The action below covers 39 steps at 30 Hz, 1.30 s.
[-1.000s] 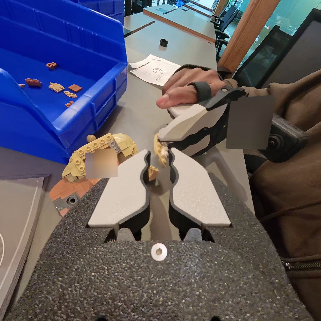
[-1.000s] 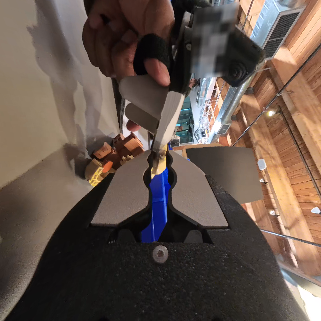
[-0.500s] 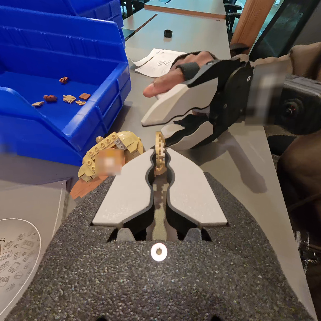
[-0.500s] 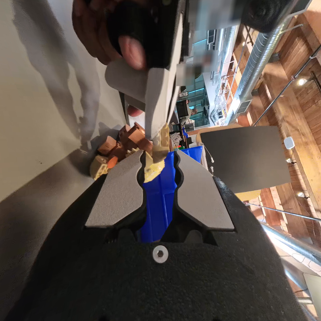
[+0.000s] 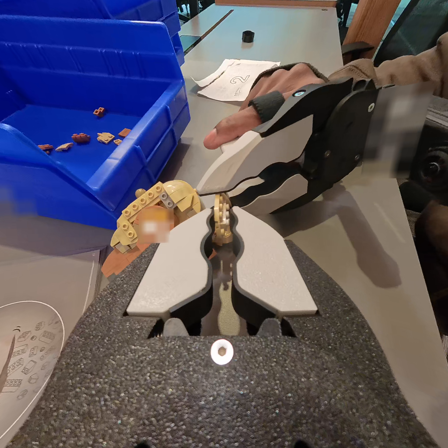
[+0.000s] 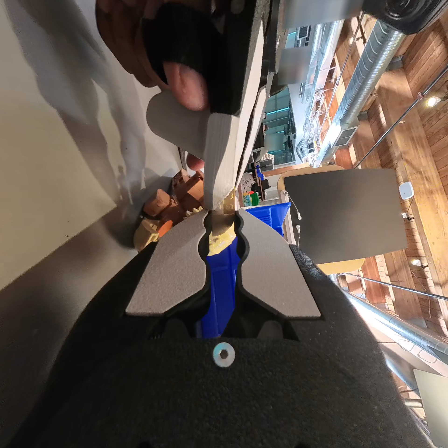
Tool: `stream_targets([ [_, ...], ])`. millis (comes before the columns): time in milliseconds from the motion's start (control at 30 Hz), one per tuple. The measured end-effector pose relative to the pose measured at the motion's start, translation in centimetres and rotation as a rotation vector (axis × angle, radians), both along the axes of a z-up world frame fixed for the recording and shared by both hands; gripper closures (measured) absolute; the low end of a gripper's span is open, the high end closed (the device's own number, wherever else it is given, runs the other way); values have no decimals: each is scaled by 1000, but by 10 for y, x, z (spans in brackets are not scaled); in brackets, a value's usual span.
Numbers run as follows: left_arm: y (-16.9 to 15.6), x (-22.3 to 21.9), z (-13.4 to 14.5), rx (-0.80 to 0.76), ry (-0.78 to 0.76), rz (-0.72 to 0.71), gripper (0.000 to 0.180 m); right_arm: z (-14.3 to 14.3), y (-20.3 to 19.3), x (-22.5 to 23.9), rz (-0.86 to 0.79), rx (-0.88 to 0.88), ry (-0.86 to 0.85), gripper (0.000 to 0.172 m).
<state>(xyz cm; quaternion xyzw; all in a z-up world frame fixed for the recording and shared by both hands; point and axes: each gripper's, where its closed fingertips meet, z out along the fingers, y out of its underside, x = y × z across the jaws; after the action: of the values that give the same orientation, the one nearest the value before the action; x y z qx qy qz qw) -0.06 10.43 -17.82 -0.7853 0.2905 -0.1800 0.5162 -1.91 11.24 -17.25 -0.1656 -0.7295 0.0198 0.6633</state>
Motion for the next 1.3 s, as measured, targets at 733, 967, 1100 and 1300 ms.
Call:
stream_targets([
  [733,-3,1,-5,-53,15,4,170,-7,0,3,-47,-41,-68,154],
  [967,-4,3,-8,-26,88,-16,170,-10,-2,5,-19,-64,-105,154],
  [1100,-6,3,-10,-12,136,-25,170,-12,-4,8,8,-80,-129,154],
  [1300,-6,2,-11,31,217,-15,172,-13,-6,11,37,-112,-161,154],
])
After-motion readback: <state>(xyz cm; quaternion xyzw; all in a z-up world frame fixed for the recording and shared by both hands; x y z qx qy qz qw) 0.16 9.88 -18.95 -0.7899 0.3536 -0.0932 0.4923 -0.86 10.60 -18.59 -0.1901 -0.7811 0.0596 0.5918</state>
